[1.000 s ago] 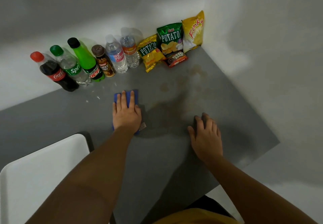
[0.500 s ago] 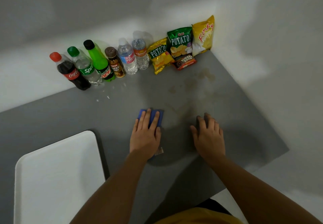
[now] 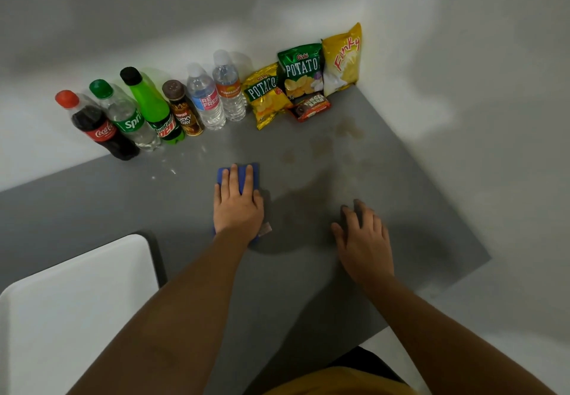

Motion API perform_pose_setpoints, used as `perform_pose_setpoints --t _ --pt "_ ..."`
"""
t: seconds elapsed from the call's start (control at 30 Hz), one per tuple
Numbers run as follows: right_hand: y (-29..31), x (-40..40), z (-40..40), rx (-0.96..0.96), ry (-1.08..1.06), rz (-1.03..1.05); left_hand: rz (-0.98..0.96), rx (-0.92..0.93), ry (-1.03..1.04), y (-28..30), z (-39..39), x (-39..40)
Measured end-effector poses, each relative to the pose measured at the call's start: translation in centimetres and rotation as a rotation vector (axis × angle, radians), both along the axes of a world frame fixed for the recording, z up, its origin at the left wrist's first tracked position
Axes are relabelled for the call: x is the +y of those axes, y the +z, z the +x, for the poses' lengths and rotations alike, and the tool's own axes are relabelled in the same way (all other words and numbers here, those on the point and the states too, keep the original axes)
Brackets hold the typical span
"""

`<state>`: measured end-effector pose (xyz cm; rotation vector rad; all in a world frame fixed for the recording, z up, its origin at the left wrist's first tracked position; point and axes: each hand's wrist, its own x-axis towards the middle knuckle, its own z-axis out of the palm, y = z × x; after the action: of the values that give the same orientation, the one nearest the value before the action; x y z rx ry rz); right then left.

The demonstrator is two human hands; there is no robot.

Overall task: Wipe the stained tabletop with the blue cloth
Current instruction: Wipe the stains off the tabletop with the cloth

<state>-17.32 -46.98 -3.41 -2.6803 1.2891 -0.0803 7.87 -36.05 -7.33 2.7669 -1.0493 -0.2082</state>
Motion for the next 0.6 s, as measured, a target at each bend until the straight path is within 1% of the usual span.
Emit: perform_pose_setpoints --t 0.23,0.33,0.4,0.5,0.6 --pt "0.3 -0.2 -0.1 -0.005 0.018 0.003 0.027 0.041 -0.115 0.3 -5.0 -3.1" --pt "0.1 0.0 0.4 -0.043 0.048 -0.002 0.035 0.095 -0.132 0.8 -6.9 -3.3" --pt "0.1 0.3 1.0 -0.07 0.063 0.011 -0.006 0.177 -0.15 1.6 -6.8 -3.0" --pt "0.3 1.1 2.7 -0.106 0.074 0.06 -0.137 0.291 -0.142 3.2 -5.2 -1.5" --pt "0.5 2.3 5.1 -0.123 0.13 0.12 -0.213 0.242 -0.074 4.7 -3.0 0.8"
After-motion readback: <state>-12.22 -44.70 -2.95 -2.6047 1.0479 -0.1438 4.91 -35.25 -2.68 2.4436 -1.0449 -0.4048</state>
